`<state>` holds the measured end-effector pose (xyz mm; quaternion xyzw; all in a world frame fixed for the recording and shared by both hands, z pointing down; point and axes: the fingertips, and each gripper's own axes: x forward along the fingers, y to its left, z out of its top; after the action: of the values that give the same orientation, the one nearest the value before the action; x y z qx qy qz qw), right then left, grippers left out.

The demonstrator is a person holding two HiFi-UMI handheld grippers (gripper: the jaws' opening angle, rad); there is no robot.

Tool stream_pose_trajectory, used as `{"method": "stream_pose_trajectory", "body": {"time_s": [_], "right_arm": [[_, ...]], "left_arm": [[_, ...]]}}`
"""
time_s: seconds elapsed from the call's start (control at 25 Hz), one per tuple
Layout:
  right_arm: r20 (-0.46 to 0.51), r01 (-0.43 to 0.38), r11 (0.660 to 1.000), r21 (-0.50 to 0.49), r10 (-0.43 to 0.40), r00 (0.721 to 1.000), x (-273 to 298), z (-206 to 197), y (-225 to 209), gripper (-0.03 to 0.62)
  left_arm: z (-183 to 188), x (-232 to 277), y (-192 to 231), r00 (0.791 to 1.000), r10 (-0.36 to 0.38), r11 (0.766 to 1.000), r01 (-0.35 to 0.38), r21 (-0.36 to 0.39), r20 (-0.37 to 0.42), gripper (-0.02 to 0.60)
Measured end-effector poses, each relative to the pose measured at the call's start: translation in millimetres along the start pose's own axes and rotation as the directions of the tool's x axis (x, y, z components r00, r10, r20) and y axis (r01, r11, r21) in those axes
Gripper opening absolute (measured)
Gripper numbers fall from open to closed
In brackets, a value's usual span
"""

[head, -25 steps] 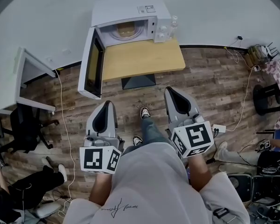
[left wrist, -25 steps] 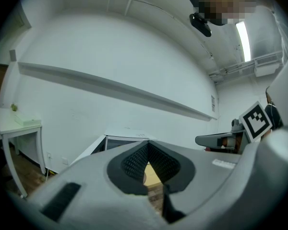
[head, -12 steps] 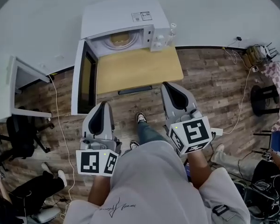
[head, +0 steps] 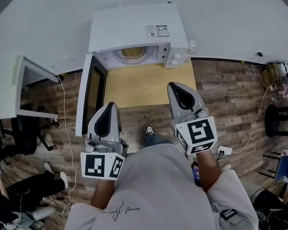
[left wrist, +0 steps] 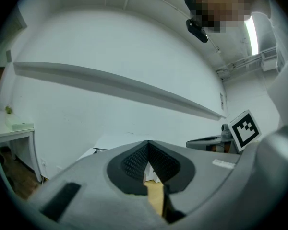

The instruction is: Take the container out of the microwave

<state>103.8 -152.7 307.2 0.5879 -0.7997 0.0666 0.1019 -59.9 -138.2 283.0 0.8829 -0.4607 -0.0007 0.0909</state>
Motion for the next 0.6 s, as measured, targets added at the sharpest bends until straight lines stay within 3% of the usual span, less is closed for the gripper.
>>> {"method": "stream_pose_trajectory", "body": {"time_s": [0.36,0.6], "right_arm": [[-0.004,-0.074,0.996,-0.053,0.074,0.997,54.5,-10.8,-20.8,0.014],[0.001,-0.102,0.985,-0.140,0.103,0.995,74.9,-4.9,-35.1,0.014]], "left_arm": [[-4.3,24.0,10.7,0.994,0.109,0.994,-0.109,0.012,0.000,0.000],[-8.7,31.2,9.7,0.991,0.132,0.991,-0.132,0.030,-0.012,0.000]]}}
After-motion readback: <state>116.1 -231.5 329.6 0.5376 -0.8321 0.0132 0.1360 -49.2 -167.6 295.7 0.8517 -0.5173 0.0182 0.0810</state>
